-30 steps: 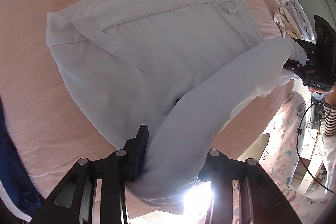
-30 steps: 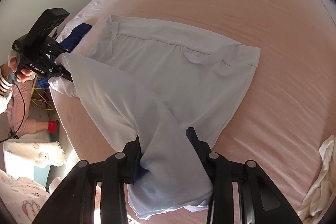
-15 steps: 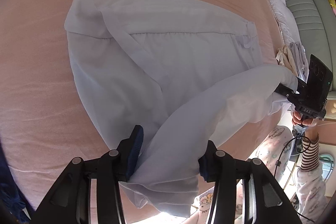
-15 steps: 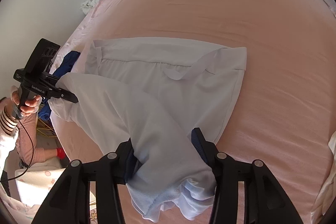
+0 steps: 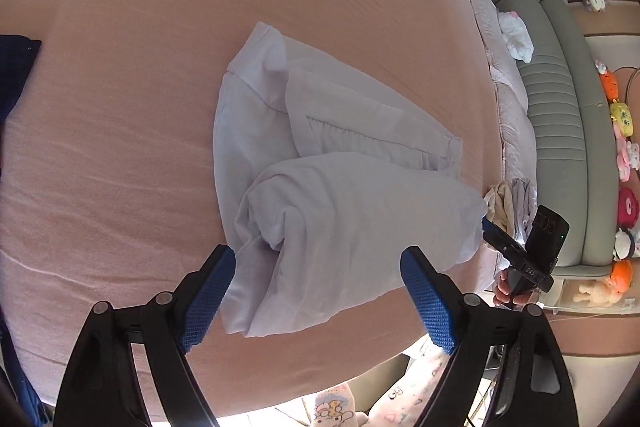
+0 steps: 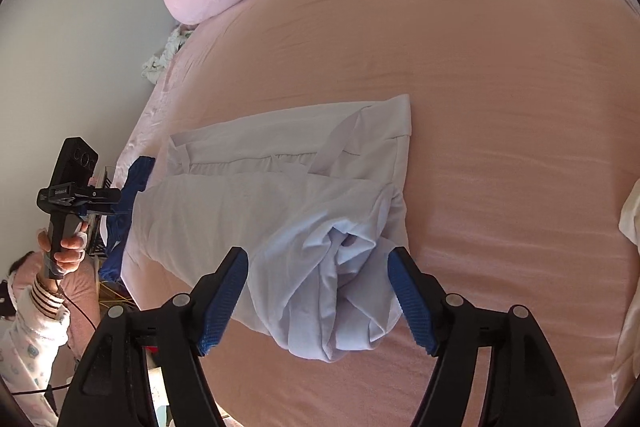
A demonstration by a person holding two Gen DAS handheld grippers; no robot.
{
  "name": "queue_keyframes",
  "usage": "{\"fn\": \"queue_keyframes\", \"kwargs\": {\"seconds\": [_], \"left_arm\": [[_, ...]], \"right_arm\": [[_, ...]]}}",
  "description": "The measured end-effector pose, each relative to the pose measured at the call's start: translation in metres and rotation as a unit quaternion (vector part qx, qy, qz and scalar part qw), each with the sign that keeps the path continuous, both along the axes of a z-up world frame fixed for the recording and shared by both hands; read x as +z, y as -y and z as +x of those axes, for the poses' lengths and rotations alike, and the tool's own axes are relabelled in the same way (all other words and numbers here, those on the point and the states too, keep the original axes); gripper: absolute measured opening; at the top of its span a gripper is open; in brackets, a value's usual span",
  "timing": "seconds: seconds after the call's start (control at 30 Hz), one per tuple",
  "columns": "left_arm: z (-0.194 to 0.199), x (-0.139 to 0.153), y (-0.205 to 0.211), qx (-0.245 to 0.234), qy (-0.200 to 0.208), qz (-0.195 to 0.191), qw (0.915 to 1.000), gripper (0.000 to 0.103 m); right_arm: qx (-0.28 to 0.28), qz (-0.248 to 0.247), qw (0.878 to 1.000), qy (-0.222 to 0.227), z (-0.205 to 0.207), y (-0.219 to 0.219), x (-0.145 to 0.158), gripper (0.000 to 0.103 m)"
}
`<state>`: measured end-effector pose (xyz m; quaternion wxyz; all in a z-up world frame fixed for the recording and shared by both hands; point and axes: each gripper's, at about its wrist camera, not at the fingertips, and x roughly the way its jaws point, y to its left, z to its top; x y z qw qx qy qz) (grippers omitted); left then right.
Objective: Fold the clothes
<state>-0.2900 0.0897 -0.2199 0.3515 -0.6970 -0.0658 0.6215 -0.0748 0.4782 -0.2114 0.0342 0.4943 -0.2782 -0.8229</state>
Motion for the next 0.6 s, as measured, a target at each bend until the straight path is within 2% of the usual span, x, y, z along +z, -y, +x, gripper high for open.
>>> {"fn": "queue_keyframes", "kwargs": {"seconds": [0.07, 0.23, 0.37, 0.47, 0.53, 0.6], "left_arm": [[0.009, 0.003, 0.009, -0.003, -0.015, -0.002, 0.9999, 0.085], [0.027, 0.006, 0.022, 0.004, -0.050, 0.001, 0.9987, 0.085], [0.032, 0.009, 0.031, 0.046, -0.093, -0.006, 0.9946, 0.085], [0.034, 0.012, 0.036, 0.068, -0.104, 0.001, 0.9922, 0.085], [0.043, 0.019, 0.044, 0.105, -0.148, -0.004, 0.9834, 0.085], [0.054, 0.023, 0.054, 0.151, -0.168, 0.018, 0.9740, 0.085]], "right_arm": [[-0.003, 0.010, 1.000, 0.006, 0.005, 0.003, -0.005, 0.072], [-0.032, 0.027, 0.999, -0.010, 0.024, 0.007, -0.007, 0.072], [-0.062, 0.042, 0.997, -0.024, 0.039, 0.013, -0.006, 0.072], [-0.097, 0.040, 0.994, -0.037, 0.050, 0.014, -0.007, 0.072], [-0.115, 0.047, 0.991, -0.044, 0.055, 0.017, -0.007, 0.072], [-0.124, 0.048, 0.990, -0.055, 0.059, 0.022, -0.006, 0.072]]}}
